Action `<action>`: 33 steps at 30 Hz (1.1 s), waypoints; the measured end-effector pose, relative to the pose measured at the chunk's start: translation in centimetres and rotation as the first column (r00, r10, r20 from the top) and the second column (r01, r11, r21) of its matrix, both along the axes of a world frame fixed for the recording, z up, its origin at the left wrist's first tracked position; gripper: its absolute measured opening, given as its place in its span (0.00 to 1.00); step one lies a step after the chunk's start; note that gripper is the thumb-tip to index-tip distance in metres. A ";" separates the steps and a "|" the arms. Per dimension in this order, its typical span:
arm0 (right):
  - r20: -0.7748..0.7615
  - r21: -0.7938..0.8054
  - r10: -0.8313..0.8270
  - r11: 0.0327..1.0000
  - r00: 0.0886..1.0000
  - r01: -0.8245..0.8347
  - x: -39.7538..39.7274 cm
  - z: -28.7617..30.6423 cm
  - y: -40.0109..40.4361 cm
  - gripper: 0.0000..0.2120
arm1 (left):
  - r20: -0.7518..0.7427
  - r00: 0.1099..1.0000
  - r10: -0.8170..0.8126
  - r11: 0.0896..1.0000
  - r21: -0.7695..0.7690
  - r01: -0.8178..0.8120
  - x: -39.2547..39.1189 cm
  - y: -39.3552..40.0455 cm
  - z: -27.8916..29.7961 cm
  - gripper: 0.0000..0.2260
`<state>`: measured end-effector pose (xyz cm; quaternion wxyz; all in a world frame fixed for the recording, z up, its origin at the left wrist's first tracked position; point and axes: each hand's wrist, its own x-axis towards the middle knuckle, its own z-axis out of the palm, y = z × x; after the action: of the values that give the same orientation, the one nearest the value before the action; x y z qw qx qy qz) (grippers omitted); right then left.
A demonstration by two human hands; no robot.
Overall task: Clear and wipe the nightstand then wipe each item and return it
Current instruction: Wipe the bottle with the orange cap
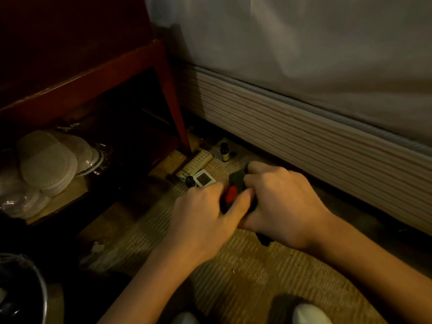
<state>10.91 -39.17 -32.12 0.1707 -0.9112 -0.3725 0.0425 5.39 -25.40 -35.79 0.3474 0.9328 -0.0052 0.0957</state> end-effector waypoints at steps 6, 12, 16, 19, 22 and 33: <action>-0.057 0.042 0.018 0.999 0.998 -0.016 0.3 0.2 -0.2 0.15 | -0.028 0.999 0.026 0.987 -0.158 -0.030 0.5 -0.4 -0.6 0.21; -0.206 0.153 0.005 0.988 0.979 0.027 0.7 -2.0 -0.3 0.18 | -0.088 0.992 0.090 0.960 -0.259 -0.110 0.8 0.1 -1.2 0.13; -0.533 0.275 0.026 0.951 0.846 0.144 1.0 -2.9 -0.7 0.18 | -0.139 0.981 0.133 0.909 -0.377 -0.176 0.8 0.7 -0.9 0.12; -0.811 0.379 0.189 0.890 0.553 0.252 1.1 -3.3 -1.3 0.16 | -0.180 0.972 0.148 0.844 -0.489 -0.219 0.8 0.9 -0.9 0.12; -0.833 0.433 0.252 0.851 0.492 0.296 0.9 -3.8 -1.3 0.15 | -0.174 0.979 0.102 0.872 -0.458 -0.172 0.8 0.9 -1.0 0.14; -0.931 0.199 0.114 0.955 0.347 0.218 2.0 -3.6 -1.5 0.24 | -0.178 0.978 -0.104 0.924 -0.381 0.028 1.6 0.8 -0.2 0.25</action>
<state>12.93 -40.67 -35.73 0.4845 -0.6989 -0.1805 0.4943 7.02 -24.60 -36.04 0.5215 0.8530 0.0158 -0.0088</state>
